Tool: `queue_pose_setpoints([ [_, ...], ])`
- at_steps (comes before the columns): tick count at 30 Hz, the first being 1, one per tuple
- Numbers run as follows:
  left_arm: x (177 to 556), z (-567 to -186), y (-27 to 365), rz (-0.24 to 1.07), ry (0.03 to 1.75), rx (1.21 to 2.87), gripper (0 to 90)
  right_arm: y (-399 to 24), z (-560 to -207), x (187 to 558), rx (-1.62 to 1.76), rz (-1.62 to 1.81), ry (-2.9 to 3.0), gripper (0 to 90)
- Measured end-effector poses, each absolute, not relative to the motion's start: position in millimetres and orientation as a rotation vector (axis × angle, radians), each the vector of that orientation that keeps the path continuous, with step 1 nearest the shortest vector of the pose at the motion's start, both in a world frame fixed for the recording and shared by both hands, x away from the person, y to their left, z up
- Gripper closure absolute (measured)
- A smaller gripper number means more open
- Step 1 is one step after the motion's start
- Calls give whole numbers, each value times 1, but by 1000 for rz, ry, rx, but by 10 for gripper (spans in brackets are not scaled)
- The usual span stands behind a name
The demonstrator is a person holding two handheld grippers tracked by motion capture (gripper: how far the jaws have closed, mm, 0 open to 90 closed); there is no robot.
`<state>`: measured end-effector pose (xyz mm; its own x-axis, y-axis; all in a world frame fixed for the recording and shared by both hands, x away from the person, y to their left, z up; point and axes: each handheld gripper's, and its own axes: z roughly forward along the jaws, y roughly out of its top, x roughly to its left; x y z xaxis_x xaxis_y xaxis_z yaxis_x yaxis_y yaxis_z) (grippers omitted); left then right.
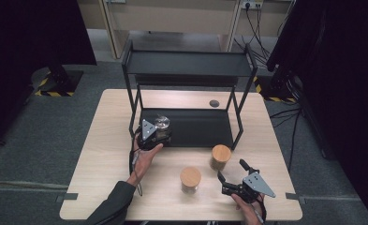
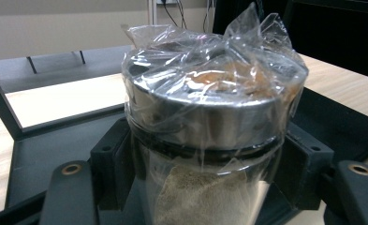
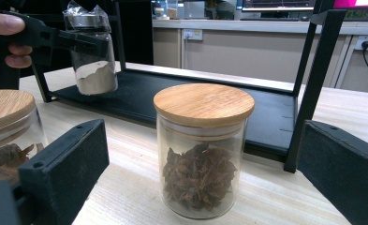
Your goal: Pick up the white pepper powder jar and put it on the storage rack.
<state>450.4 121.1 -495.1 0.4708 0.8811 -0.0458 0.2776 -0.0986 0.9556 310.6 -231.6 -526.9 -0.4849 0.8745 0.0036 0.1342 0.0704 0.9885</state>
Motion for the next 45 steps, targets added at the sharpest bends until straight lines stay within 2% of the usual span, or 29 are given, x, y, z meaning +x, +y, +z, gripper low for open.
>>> queue_pose_setpoints([
  [45,483,-500,114,752,1070,1625,311,-232,-527,311,1014,1474,1708,28],
])
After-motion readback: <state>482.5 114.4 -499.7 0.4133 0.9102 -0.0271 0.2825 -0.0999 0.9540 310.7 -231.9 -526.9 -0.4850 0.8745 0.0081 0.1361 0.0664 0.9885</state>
